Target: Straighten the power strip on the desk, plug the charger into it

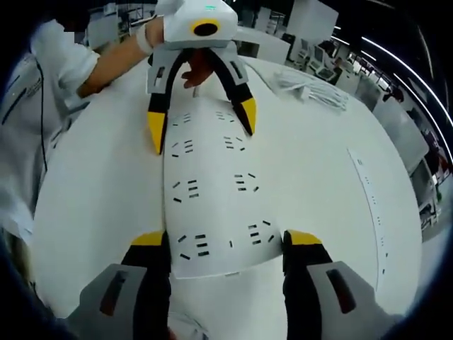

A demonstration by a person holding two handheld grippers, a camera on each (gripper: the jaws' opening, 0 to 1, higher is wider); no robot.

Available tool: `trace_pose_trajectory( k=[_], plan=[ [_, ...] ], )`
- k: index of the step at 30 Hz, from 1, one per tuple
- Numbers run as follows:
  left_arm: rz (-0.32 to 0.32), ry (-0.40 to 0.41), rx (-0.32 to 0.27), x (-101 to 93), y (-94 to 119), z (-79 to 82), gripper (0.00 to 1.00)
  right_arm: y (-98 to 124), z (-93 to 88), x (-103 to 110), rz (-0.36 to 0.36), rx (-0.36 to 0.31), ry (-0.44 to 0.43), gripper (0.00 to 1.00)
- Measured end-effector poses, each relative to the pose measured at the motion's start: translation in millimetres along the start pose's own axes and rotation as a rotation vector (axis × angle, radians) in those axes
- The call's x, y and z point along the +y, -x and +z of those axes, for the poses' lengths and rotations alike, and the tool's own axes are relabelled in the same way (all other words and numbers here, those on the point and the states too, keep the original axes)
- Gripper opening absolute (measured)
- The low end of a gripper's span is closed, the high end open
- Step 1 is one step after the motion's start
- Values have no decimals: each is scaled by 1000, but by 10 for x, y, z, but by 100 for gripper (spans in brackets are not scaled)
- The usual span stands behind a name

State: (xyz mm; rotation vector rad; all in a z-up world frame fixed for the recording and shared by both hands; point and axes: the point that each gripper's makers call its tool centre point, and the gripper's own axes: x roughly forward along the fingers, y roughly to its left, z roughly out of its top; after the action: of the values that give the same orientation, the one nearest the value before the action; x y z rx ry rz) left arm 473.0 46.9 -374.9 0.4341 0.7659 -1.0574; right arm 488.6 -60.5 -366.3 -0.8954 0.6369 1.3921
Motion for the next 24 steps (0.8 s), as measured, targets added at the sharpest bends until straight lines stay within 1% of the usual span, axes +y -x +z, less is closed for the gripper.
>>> trace_pose_trajectory(
  k=[2, 5, 6, 9, 13, 15, 24],
  plan=[
    [-9, -11, 16, -64, -7, 6, 75, 2, -6, 0, 0, 4, -3, 63],
    [-21, -33, 39, -108, -13, 19, 74, 3, -10, -5, 1, 7, -4, 63],
    [-34, -46, 56, -153, -20, 25, 74, 3, -11, -5, 1, 8, -4, 63],
    [-53, -76, 99, -160, -24, 36, 73, 2, -11, -8, 2, 13, -4, 63],
    [-65, -94, 133, -254, -32, 41, 72, 0, -9, -13, 0, 20, -9, 63],
    [-69, -102, 139, -270, -29, 32, 72, 1, -9, -10, 0, 24, -9, 63],
    [-93, -125, 125, -291, -29, 18, 72, -12, 0, -12, 0, 24, -12, 63]
  ],
)
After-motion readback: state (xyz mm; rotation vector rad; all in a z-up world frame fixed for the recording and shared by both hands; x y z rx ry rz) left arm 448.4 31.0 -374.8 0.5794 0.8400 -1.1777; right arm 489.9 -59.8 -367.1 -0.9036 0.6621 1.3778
